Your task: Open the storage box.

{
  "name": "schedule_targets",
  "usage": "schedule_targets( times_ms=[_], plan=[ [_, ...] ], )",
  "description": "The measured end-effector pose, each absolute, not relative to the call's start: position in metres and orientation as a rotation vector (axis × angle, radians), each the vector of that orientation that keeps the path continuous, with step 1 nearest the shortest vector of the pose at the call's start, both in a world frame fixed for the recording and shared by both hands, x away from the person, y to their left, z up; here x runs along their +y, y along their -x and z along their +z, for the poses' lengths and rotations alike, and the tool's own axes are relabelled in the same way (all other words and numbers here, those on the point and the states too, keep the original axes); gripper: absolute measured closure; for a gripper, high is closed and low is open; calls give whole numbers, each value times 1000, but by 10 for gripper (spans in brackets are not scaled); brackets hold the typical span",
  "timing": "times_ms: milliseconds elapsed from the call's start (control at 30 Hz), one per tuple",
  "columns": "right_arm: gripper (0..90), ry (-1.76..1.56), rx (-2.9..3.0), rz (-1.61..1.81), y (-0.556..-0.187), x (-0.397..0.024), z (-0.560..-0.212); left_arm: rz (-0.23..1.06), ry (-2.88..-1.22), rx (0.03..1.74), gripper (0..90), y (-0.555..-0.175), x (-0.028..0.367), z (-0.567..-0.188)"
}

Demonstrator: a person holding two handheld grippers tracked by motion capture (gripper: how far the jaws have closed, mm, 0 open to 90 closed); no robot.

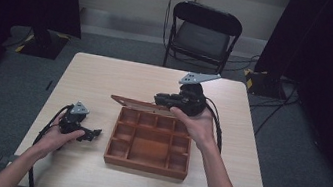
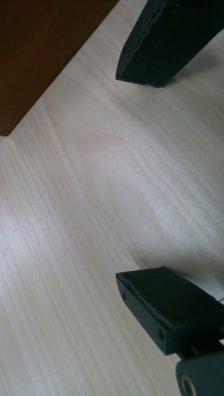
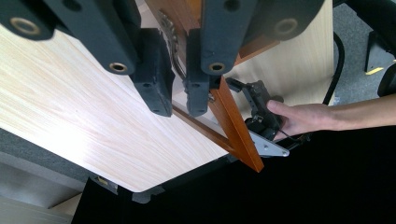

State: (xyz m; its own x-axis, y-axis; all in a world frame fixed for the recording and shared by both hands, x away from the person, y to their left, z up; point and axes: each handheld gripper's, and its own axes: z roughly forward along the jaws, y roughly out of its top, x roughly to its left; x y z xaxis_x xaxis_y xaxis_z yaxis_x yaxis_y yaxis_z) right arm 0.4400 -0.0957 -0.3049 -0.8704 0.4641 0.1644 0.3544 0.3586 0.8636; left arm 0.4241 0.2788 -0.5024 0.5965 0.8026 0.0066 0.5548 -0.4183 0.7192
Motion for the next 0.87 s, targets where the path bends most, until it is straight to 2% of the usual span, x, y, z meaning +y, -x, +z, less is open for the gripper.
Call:
schedule_targets(
  times_ms=[867],
  plan=[
    [825,-754,2515,1549,-442,-96,-304,463,-2139,1068,38,-424,279,-502]
  ],
)
